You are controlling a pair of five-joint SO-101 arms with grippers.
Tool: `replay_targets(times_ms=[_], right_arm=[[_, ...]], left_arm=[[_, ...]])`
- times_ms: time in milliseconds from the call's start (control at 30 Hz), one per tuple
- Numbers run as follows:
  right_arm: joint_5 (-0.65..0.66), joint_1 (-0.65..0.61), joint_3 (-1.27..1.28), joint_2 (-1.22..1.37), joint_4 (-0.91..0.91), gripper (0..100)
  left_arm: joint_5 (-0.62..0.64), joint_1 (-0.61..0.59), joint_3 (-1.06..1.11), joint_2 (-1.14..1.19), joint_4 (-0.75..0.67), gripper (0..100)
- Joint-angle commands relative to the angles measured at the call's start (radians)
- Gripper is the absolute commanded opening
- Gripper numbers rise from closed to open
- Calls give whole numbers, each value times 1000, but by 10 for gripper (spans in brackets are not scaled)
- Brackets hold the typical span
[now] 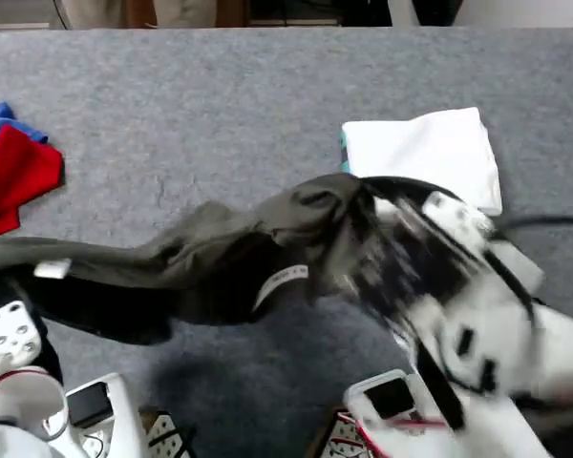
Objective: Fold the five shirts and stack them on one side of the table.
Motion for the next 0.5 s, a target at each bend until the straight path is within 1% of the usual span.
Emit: replay_targets(times_ms=[0,100,267,367,467], right_arm=[[0,-8,-117,-8,-43,2],[0,-10,-200,-12,-84,2],[0,-12,-285,-10,-86,2],[0,-12,-295,-12,-72,2],[0,-13,-291,-12,-6,2]], left_arm=[[44,-46,3,-19,-95,19],[63,-57,-2,-65,-147,19],[64,-52,-84,-120,-144,19],[64,-54,-89,-128,-138,19],[63,-51,-100,-127,-77,19]])
